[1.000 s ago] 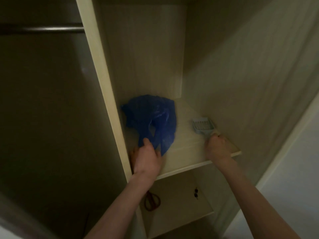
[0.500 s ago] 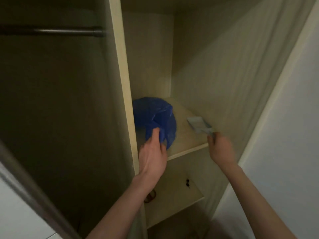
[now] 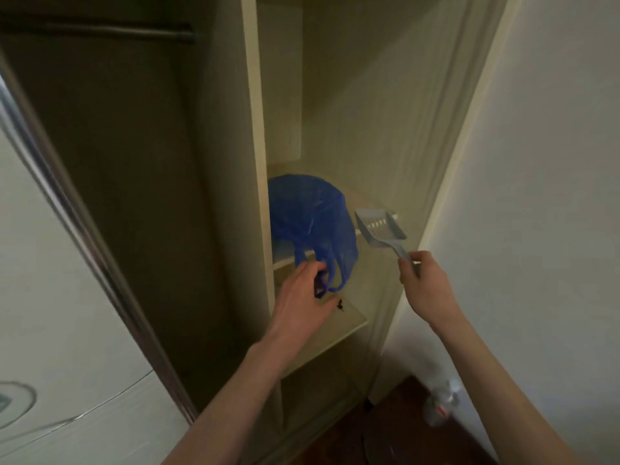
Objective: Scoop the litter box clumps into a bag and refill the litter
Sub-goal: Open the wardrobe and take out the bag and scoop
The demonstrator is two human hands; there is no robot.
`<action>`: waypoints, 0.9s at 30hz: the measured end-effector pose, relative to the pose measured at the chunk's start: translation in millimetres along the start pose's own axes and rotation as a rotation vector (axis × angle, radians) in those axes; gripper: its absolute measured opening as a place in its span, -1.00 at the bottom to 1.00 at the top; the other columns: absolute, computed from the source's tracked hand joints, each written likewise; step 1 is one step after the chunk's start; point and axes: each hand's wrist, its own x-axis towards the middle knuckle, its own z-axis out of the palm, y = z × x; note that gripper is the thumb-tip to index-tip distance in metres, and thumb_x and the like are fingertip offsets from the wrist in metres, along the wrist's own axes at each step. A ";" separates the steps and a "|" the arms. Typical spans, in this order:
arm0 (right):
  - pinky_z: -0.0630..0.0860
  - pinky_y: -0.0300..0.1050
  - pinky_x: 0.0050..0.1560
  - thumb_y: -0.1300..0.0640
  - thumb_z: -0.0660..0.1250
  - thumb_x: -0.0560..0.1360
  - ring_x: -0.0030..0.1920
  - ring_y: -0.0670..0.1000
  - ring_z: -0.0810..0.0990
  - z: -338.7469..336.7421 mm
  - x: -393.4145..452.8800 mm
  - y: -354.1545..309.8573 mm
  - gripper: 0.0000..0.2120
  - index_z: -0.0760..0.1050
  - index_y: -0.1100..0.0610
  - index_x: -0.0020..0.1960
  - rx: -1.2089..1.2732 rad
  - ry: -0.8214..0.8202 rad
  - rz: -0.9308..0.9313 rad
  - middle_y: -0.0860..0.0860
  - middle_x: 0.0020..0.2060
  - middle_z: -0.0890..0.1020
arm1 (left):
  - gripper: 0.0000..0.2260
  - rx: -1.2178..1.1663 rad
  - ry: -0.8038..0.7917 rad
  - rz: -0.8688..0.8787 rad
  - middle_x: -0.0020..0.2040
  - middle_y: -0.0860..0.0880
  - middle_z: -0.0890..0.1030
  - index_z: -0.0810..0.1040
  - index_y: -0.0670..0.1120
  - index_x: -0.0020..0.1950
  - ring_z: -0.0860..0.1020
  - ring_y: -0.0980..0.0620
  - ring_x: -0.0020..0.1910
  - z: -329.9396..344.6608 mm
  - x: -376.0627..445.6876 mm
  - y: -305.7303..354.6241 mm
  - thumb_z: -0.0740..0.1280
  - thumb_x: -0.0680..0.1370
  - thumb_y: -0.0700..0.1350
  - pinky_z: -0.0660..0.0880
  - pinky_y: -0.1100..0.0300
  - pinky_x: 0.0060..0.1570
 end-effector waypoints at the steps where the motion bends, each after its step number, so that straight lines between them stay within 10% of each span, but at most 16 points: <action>1: 0.51 0.06 -0.09 0.02 0.20 0.67 -0.15 0.12 0.59 -1.8 -9.6 1.9 -0.79 0.43 0.15 0.18 0.048 -0.011 0.033 0.10 -0.11 0.64 | -0.73 0.015 0.005 0.008 0.05 0.13 0.54 0.53 0.03 0.19 0.55 0.23 -0.01 1.5 -9.6 -0.5 0.47 0.53 -0.13 0.58 0.20 0.08; 8: 0.41 -0.06 -0.29 0.01 0.28 0.64 -0.37 -0.03 0.46 -9.0 -57.5 11.8 -0.84 0.53 0.09 0.10 0.301 -0.044 0.123 0.03 -0.30 0.55 | -0.77 -0.002 0.208 0.070 -0.19 0.11 0.39 0.34 0.14 -0.27 0.42 0.11 -0.24 -1.0 -52.6 7.5 0.28 0.57 0.06 0.35 0.24 -0.29; 17: 0.39 -0.16 -0.34 0.04 0.29 0.65 -0.37 -0.03 0.45 -14.8 -71.2 -3.0 -0.85 0.58 0.09 0.03 0.439 -0.034 0.076 0.03 -0.31 0.55 | -0.66 -0.239 0.252 -0.009 -0.21 -0.13 0.52 0.53 -0.28 -0.21 0.51 -0.08 -0.17 -35.6 -74.2 13.3 0.29 0.46 0.02 0.51 -0.09 -0.12; 22: 0.30 -0.14 -0.43 0.03 0.29 0.65 -0.46 -0.07 0.38 -15.3 -60.4 -16.9 -0.84 0.59 0.08 0.00 0.565 -0.014 0.017 -0.02 -0.41 0.48 | -0.79 -0.353 0.220 -0.138 -0.40 -0.06 0.49 0.56 -0.25 -0.26 0.44 0.14 -0.44 -62.3 -91.5 20.5 0.31 0.58 -0.30 0.39 0.37 -0.36; 27: 0.34 -0.22 -0.46 -0.01 0.28 0.65 -0.46 -0.12 0.39 -12.4 -55.1 -39.9 -0.77 0.60 0.14 0.06 0.581 -0.075 -0.076 0.01 -0.39 0.50 | -0.68 -0.301 0.144 -0.243 -0.49 -0.02 0.48 0.49 -0.16 -0.39 0.45 0.10 -0.47 -90.1 -102.3 14.7 0.26 0.58 -0.29 0.43 0.26 -0.33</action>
